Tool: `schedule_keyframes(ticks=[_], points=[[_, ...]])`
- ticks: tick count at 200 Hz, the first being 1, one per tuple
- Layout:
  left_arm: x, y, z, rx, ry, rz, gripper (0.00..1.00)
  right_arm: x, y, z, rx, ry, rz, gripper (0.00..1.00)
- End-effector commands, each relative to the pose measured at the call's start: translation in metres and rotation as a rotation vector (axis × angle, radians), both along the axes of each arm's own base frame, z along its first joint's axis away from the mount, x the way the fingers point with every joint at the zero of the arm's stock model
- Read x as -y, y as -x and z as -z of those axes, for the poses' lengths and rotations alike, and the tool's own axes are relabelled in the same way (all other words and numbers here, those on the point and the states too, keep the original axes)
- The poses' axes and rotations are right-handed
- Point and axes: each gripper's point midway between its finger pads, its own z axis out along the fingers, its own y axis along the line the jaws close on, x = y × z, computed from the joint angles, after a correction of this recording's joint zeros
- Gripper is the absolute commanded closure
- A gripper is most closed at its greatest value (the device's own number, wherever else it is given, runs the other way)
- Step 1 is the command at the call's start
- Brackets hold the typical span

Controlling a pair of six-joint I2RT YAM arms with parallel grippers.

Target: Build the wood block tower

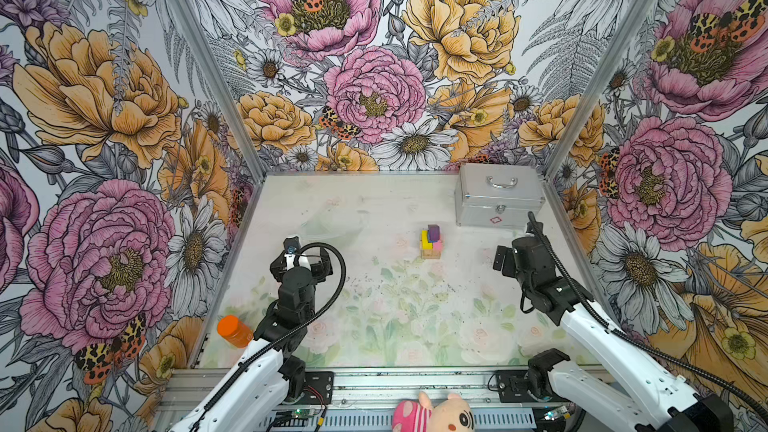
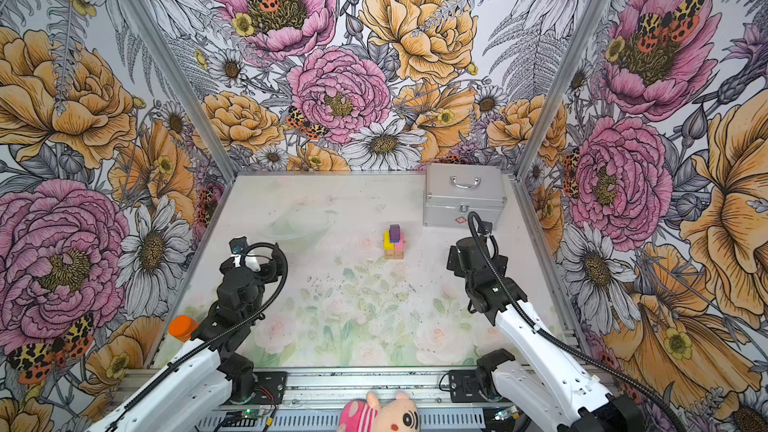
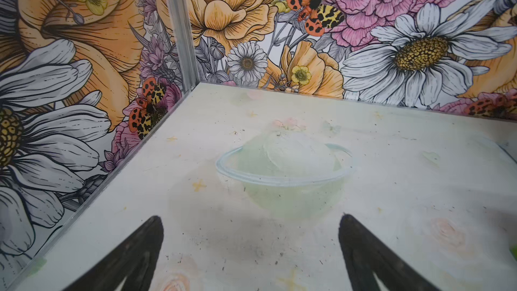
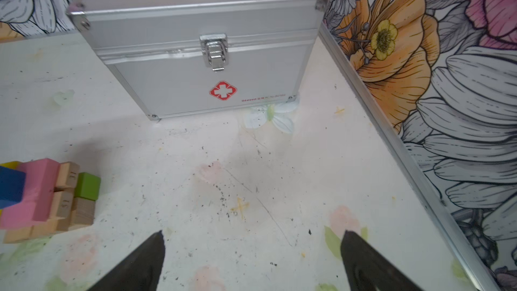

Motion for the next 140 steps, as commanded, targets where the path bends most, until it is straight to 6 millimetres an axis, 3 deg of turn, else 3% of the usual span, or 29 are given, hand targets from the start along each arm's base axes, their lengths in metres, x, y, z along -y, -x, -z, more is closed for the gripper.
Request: schedule_keyframes(ticks=[1, 24, 39, 68, 140], points=[[-0.004, -0.013, -0.017, 0.101, 0.049, 0.038, 0.01, 0.018, -0.012, -0.018, 0.179, 0.089, 0.057, 0.00], [-0.026, -0.025, -0.008, 0.100, 0.053, -0.025, 0.01, 0.026, -0.018, -0.018, 0.242, 0.120, 0.069, 0.00], [-0.037, -0.036, 0.011, 0.056, 0.064, -0.067, 0.01, 0.029, -0.025, -0.023, 0.292, 0.133, 0.074, 0.00], [-0.038, -0.057, 0.039, -0.025, 0.059, -0.065, 0.01, 0.035, -0.037, -0.020, 0.328, 0.134, 0.089, 0.00], [-0.039, -0.077, 0.031, 0.057, 0.012, -0.031, 0.01, 0.069, -0.069, 0.014, 0.367, 0.080, 0.181, 0.00]])
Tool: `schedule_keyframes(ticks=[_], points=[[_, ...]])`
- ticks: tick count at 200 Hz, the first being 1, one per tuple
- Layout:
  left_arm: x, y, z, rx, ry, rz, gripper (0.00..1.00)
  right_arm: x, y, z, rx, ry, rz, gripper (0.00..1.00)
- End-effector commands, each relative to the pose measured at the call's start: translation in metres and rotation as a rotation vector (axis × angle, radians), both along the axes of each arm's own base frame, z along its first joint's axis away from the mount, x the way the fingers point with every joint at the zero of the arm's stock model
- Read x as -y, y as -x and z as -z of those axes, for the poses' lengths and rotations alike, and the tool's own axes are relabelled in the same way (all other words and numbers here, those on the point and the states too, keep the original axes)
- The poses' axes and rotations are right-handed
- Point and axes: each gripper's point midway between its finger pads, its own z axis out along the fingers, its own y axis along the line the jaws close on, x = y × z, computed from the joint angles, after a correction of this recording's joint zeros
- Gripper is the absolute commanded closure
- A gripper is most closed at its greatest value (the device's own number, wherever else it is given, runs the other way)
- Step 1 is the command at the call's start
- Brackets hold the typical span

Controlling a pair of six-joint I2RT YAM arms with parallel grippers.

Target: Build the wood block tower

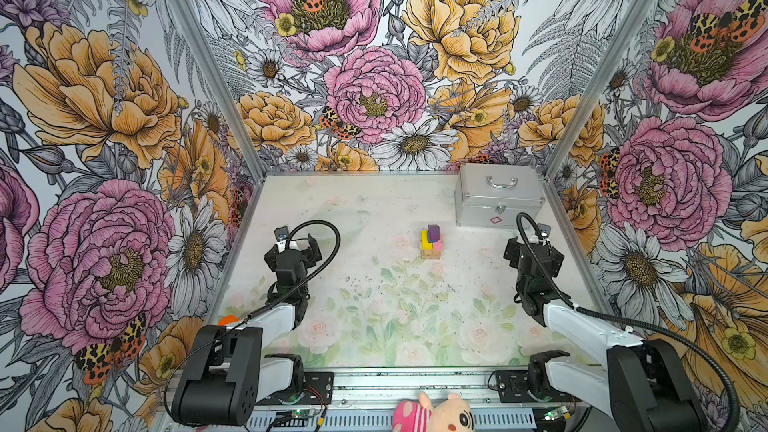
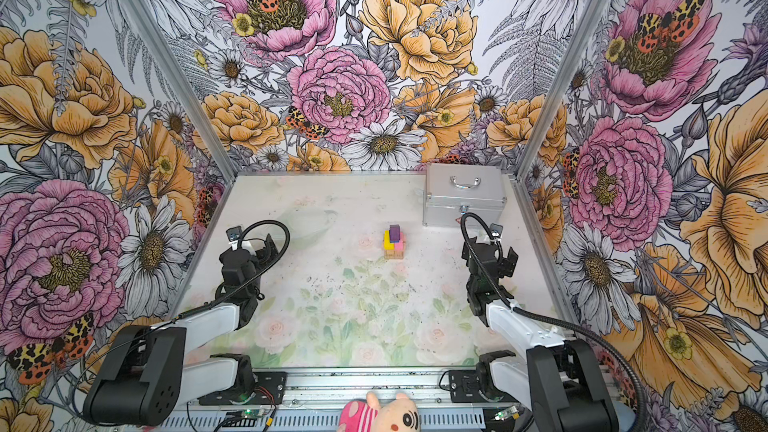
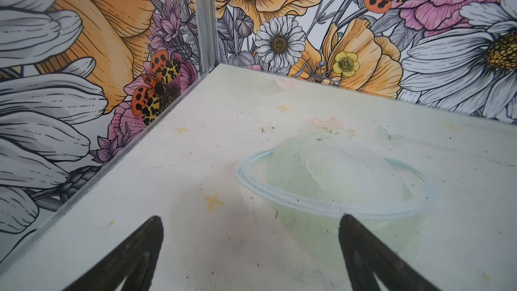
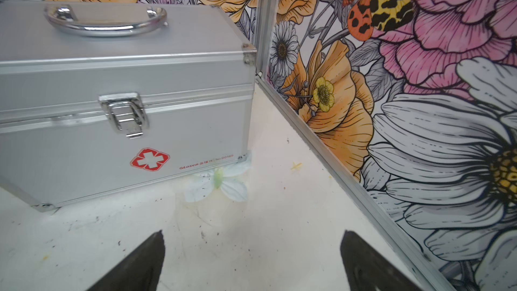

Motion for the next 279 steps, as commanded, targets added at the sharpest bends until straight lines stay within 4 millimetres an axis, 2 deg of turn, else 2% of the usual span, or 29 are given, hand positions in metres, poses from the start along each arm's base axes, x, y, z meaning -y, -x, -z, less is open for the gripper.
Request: schedule_keyframes(ticks=[1, 25, 50, 61, 81, 104, 143, 180, 209, 225, 236, 279], points=[[0.007, -0.013, -0.025, 0.099, -0.023, 0.053, 0.01, 0.002, -0.016, -0.012, 0.123, -0.048, -0.016, 0.00], [0.007, -0.016, -0.026, 0.105, -0.047, 0.063, 0.01, 0.004, -0.025, -0.012, 0.144, -0.053, -0.037, 0.00], [-0.002, -0.013, -0.027, 0.153, -0.062, 0.032, 0.01, 0.006, -0.031, -0.013, 0.141, -0.033, -0.047, 0.00], [-0.005, -0.014, -0.022, 0.172, -0.053, 0.029, 0.01, 0.007, -0.031, -0.014, 0.153, -0.022, -0.048, 0.00], [0.002, -0.024, -0.012, 0.160, -0.053, 0.074, 0.01, 0.009, -0.032, -0.017, 0.179, -0.014, -0.050, 0.00], [0.003, -0.033, -0.001, 0.122, -0.050, 0.093, 0.01, 0.017, -0.033, -0.008, 0.221, -0.023, -0.038, 0.00], [0.004, -0.036, 0.001, 0.120, -0.020, 0.134, 0.01, 0.008, -0.039, -0.004, 0.200, -0.032, -0.100, 0.00], [0.015, -0.052, 0.007, 0.050, -0.007, 0.226, 0.01, -0.009, -0.062, 0.012, 0.145, -0.034, -0.216, 0.00], [0.017, -0.052, 0.008, 0.049, -0.004, 0.245, 0.01, -0.009, -0.060, 0.016, 0.115, -0.057, -0.226, 0.00], [0.028, -0.054, 0.008, 0.043, -0.005, 0.320, 0.01, -0.015, -0.063, 0.018, 0.098, -0.058, -0.261, 0.00], [0.027, -0.054, 0.008, 0.045, -0.002, 0.323, 0.01, -0.020, -0.067, 0.017, 0.101, -0.047, -0.298, 0.00], [0.029, -0.054, 0.007, 0.047, -0.005, 0.334, 0.01, -0.020, -0.066, 0.016, 0.102, -0.045, -0.296, 0.00]])
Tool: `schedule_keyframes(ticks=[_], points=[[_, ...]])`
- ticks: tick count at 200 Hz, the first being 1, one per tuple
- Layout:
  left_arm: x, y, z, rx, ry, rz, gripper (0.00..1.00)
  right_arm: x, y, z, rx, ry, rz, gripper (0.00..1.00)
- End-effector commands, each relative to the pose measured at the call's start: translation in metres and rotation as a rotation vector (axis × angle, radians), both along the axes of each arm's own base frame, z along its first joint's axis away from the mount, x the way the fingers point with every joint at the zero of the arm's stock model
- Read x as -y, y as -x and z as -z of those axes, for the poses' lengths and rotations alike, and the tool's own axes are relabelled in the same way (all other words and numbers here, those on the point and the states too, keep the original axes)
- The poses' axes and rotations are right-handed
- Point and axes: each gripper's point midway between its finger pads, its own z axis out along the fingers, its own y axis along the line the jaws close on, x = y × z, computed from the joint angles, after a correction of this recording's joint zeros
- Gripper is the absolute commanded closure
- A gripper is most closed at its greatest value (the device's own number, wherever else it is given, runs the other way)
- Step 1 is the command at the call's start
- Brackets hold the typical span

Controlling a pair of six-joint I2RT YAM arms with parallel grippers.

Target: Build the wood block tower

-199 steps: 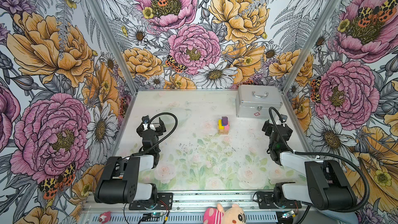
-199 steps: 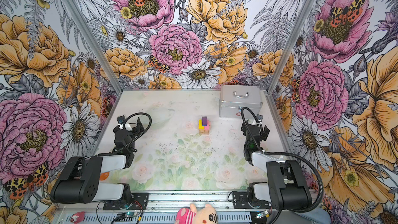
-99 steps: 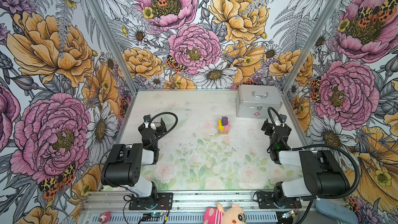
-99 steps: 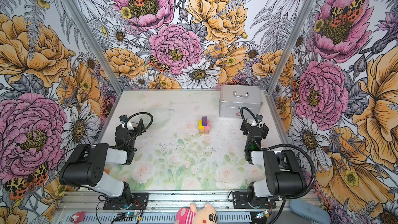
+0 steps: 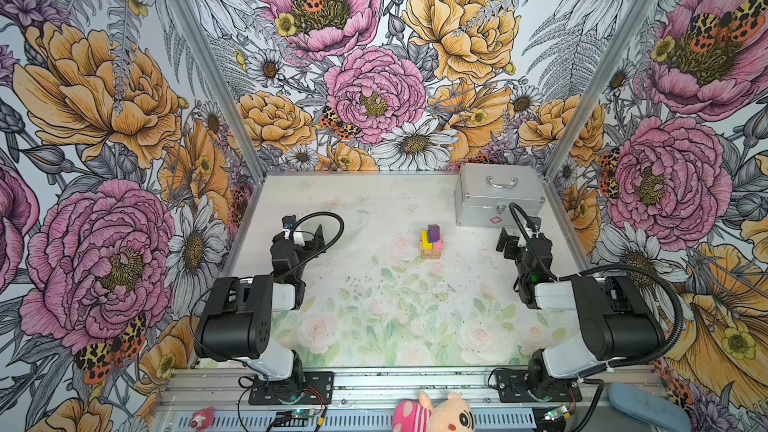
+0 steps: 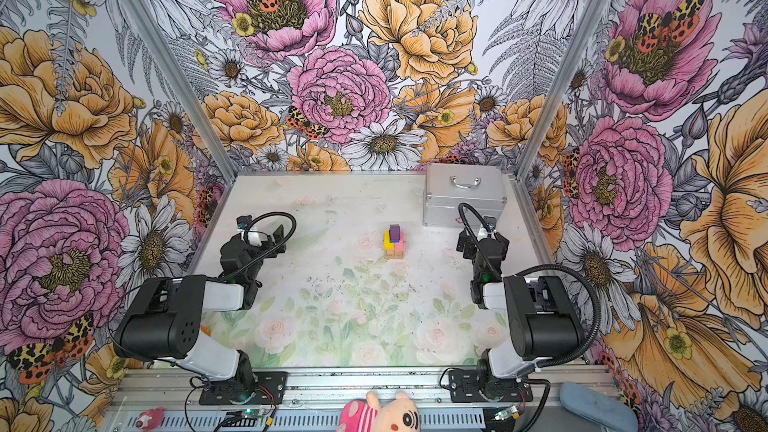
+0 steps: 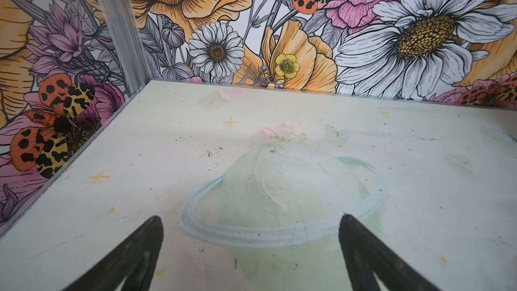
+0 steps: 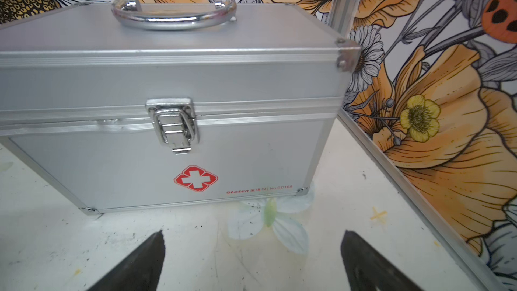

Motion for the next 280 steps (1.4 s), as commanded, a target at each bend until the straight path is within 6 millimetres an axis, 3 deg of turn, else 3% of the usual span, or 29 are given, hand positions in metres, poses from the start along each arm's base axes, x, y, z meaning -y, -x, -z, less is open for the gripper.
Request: schedule_keyframes(ticks=[1, 43, 280], points=[[0.004, -0.004, -0.004, 0.010, -0.009, 0.039, 0.01, -0.002, -0.007, -0.009, 0.023, 0.008, -0.019, 0.00], [-0.011, -0.001, -0.005, 0.015, -0.035, -0.113, 0.01, -0.002, -0.006, -0.009, 0.019, 0.017, -0.012, 0.00], [-0.010, -0.001, -0.005, 0.012, -0.040, -0.116, 0.01, -0.009, -0.009, -0.006, 0.006, 0.023, -0.051, 0.00]])
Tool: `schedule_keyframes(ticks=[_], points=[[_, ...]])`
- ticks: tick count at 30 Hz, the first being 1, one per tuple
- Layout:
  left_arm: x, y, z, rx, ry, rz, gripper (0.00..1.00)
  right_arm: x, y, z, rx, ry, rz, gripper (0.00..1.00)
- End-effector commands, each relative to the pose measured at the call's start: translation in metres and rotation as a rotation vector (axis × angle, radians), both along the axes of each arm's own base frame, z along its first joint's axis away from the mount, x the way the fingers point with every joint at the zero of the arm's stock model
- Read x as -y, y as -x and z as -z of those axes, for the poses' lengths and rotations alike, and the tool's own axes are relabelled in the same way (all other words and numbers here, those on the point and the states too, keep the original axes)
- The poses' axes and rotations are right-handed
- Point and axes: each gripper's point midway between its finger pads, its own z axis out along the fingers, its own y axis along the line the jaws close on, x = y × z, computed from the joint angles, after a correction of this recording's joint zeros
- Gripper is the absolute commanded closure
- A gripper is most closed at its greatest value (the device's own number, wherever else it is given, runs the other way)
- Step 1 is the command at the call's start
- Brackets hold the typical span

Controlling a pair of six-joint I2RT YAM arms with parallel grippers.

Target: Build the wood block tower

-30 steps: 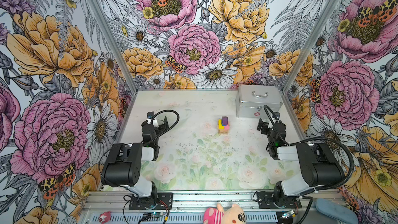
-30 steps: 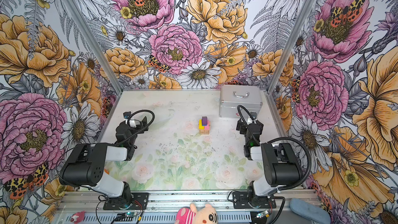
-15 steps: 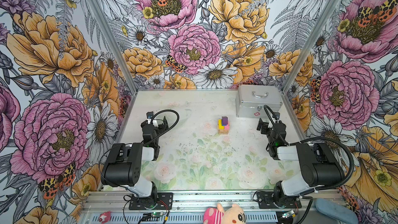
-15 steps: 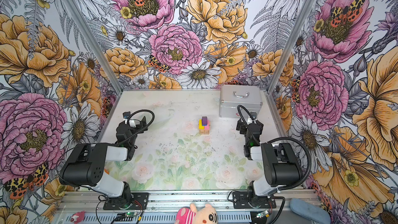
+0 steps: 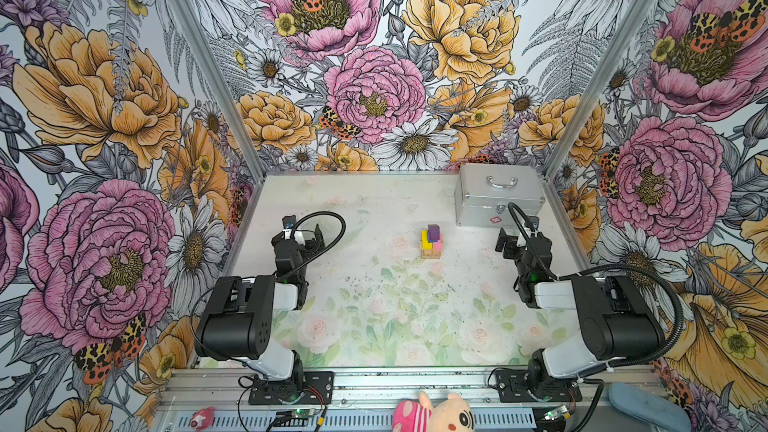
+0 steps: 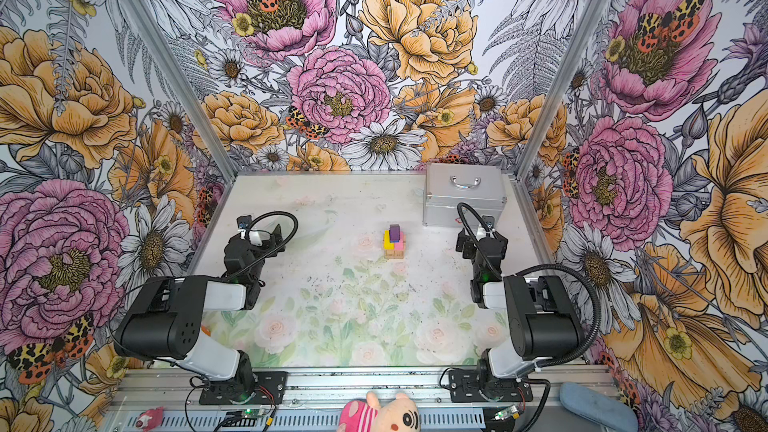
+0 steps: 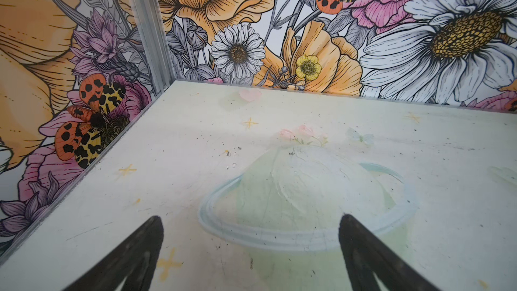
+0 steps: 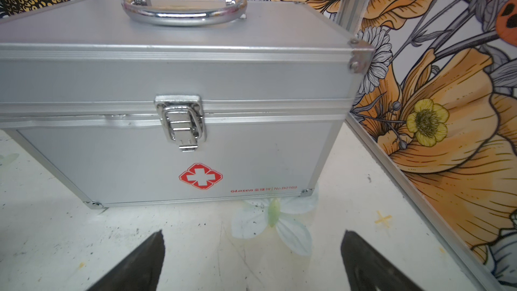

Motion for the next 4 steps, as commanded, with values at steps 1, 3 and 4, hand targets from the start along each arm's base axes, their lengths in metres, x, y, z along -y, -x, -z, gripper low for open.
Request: schedule_keyframes(ticks=[1, 3, 4], points=[[0.0006, -0.0018, -0.0045, 0.013, -0.004, -0.006, 0.01, -0.0049, -0.0065, -0.0070, 0.018, 0.007, -0.026, 0.00], [0.0002, -0.0018, -0.0044, 0.013, -0.004, -0.007, 0.01, -0.0047, -0.0060, -0.0074, 0.020, 0.007, -0.025, 0.00], [0.0005, -0.0019, -0.0050, 0.014, -0.004, -0.006, 0.01, -0.0047, -0.0059, -0.0076, 0.021, 0.007, -0.026, 0.00]])
